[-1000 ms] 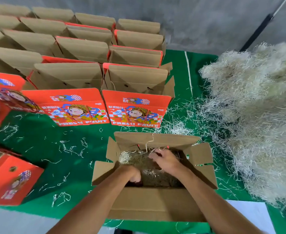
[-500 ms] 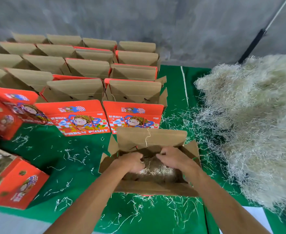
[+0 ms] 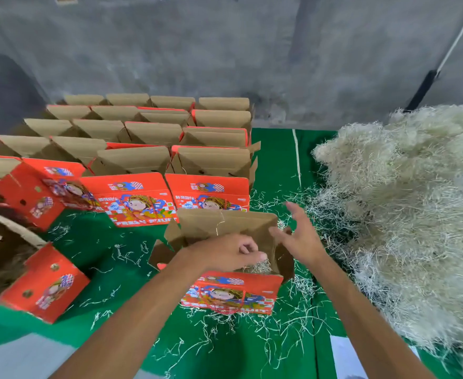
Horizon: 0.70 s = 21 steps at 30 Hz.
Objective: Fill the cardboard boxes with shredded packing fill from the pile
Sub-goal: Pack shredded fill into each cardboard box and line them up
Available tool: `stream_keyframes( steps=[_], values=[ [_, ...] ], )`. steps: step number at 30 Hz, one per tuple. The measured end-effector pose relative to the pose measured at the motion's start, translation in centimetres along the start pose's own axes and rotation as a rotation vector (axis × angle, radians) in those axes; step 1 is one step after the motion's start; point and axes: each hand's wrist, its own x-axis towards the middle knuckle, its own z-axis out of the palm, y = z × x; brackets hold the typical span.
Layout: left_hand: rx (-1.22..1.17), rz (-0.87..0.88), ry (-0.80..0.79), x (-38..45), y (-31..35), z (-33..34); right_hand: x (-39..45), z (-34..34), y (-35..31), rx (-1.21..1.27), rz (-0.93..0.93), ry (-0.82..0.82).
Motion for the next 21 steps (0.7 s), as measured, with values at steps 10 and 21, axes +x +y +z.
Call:
stream_keyframes(
  steps=[10,21],
  values=[
    [0.134,-0.079,-0.009,-5.2,-1.7,0.9,-0.5,3.4,-1.1,0.353,0.138,-0.306],
    [0.286,-0.358,0.038,-13.8,-10.6,-1.4,-2.1,15.5,-7.8,0.23,0.048,-0.404]
  ],
)
